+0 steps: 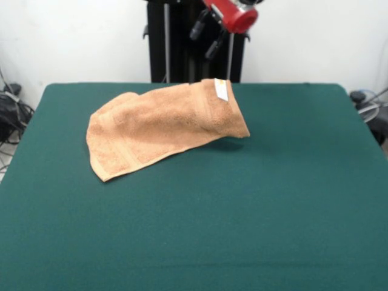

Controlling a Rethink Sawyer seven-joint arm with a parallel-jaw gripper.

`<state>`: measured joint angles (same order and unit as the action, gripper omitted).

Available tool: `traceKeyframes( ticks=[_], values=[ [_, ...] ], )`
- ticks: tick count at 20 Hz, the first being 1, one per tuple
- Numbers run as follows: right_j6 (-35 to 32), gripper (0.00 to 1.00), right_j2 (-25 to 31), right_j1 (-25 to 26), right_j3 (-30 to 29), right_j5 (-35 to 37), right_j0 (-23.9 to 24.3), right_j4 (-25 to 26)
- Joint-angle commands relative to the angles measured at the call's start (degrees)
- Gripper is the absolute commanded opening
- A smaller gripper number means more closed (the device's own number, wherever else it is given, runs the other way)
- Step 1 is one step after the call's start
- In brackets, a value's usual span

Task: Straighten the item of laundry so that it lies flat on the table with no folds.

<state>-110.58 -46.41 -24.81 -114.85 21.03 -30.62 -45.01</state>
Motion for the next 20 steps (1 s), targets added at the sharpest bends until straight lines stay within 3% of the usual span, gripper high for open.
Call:
traceKeyframes(
  ticks=[1,11,15,20],
  values=[
    [-17.47,1.00,13.74,-3.56,1.42,5.15,1.70,-3.74],
    [-20.68,1.00,7.61,-7.88,7.41,21.26,-0.45,1.17],
    [-18.85,1.00,7.82,-7.83,7.09,19.72,0.22,0.47],
    [-16.61,1.00,11.22,-7.14,4.36,11.66,1.50,-2.46]
  ],
)
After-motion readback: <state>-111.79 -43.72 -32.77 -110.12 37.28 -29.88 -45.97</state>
